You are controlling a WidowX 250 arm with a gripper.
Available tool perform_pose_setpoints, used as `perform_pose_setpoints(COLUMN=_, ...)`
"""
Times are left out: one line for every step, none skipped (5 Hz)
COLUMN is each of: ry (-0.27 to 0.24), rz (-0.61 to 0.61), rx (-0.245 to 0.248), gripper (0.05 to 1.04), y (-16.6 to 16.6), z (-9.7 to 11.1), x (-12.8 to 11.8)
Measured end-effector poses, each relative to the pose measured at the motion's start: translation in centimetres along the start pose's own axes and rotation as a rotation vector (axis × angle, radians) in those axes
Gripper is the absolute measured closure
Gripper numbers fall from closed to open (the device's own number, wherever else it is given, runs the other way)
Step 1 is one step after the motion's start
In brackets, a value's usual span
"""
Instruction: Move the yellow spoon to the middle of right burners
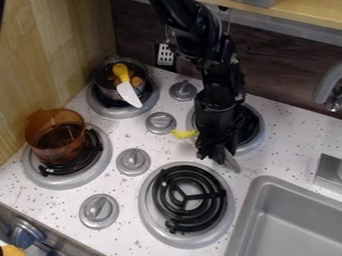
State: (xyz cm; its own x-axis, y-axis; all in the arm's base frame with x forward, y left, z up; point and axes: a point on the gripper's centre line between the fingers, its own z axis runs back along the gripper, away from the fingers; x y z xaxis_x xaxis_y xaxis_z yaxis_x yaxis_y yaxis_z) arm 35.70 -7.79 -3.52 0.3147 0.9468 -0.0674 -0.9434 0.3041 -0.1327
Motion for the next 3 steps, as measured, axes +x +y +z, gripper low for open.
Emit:
perform_pose_setpoints(ry=-0.001, rz=-0.005, rx=0.032, gripper=0.4, y=0.5, z=0.06, x=0.01)
perform_pose_setpoints(ry=0.004, rz=-0.012, rx=0.051, gripper=0.133, y=0.65, z=0.24, x=0.21)
perform_pose_setpoints(ry=-0.001, rz=-0.009, rx=0.061, gripper=0.086, y=0.84, z=0.26, x=0.5)
